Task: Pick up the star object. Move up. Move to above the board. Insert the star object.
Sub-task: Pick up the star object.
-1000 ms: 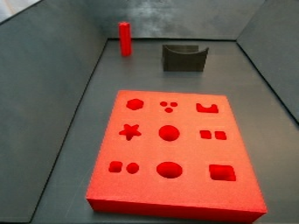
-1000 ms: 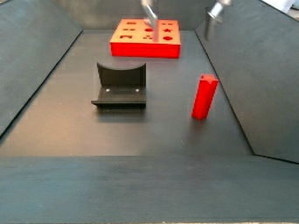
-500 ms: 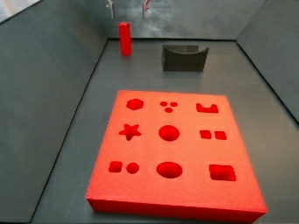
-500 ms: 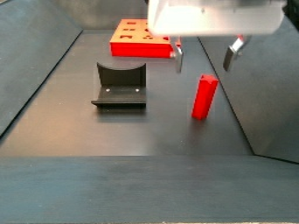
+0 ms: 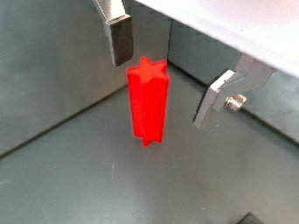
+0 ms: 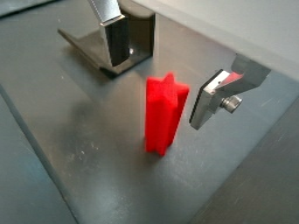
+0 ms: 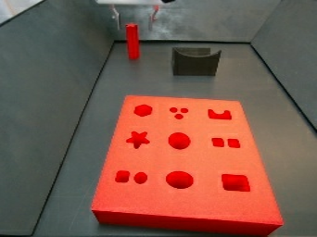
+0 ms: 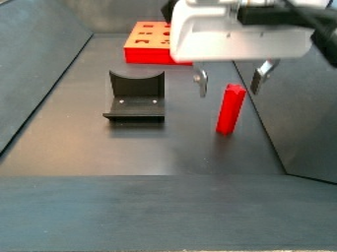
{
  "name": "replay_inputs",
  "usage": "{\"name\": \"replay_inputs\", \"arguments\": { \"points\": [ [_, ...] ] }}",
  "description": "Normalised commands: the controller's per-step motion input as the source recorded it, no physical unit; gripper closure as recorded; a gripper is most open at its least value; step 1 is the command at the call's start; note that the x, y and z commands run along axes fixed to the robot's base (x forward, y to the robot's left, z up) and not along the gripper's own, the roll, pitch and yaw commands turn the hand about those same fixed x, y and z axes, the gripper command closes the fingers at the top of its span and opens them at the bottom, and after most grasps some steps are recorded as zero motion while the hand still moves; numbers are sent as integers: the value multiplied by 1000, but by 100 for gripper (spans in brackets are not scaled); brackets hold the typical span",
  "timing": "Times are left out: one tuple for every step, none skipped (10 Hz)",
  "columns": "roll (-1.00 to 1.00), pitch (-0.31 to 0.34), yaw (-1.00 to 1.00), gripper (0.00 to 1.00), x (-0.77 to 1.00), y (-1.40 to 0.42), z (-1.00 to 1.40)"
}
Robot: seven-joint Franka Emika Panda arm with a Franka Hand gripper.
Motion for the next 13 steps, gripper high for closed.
{"name": "replay_inputs", "arguments": {
  "points": [
    [114, -20, 46, 0, 0, 0, -983],
    [-1, 0, 0, 0, -9, 94, -129],
    [-13, -19, 0, 0, 0, 0, 0],
    [57, 0, 0, 0, -20, 0, -6],
    [76, 6, 0, 0, 0, 0, -31],
    [0, 0, 0, 100, 0, 0, 0],
    [0, 0, 0, 100, 0, 0, 0],
    [0, 0, 0, 100, 0, 0, 0],
    [0, 0, 0, 100, 0, 0, 0],
    [0, 0, 0, 100, 0, 0, 0],
    [0, 0, 0, 100, 0, 0, 0],
    [0, 0, 0, 100, 0, 0, 0],
    [0, 0, 0, 100, 0, 0, 0]
  ]
}}
